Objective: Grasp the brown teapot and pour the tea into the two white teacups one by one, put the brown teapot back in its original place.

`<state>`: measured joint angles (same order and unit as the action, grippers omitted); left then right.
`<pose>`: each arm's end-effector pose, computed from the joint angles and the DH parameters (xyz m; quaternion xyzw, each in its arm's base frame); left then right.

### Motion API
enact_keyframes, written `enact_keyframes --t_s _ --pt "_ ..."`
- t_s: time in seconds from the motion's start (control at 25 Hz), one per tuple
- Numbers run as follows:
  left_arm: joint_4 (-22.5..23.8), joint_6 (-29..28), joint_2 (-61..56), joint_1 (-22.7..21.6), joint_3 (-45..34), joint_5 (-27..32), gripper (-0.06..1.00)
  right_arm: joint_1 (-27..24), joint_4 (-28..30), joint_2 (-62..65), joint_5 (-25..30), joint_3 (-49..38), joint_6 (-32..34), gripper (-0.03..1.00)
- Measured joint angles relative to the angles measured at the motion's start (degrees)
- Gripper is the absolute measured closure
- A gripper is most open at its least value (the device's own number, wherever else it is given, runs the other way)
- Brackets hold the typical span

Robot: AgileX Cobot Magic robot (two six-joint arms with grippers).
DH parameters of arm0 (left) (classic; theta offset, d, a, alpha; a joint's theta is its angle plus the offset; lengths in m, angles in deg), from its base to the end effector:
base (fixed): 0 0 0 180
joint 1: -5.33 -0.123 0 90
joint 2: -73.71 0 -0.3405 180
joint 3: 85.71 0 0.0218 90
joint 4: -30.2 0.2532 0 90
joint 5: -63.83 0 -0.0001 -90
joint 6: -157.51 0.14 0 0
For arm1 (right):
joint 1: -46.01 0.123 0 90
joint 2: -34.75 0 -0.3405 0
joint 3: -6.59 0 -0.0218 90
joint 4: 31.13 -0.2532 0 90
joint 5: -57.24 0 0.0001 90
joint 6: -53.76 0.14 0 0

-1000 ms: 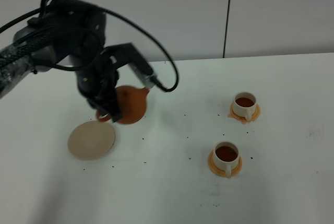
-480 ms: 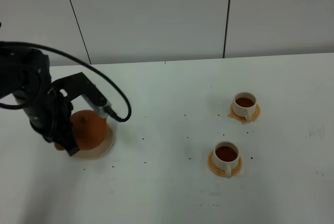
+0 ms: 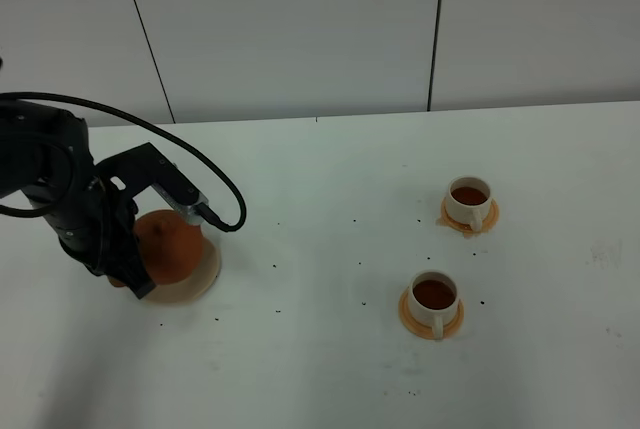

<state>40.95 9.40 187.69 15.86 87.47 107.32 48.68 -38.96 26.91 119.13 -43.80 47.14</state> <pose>0.4022 -0.0565 0.1898 0.4114 0.8983 0.0971 0.1202 -0.0139 0.0162 0.2519 -0.0722 0.8615 0.0510 0.5000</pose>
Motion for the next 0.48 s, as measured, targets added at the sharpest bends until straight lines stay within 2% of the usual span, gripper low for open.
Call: enact_keyframes --t_s 0.48 --pt "0.03 -1.54 2.07 0.29 0.0 -0.9 0.78 0.0 0.0 0.0 0.0 0.0 0.0 0.73"
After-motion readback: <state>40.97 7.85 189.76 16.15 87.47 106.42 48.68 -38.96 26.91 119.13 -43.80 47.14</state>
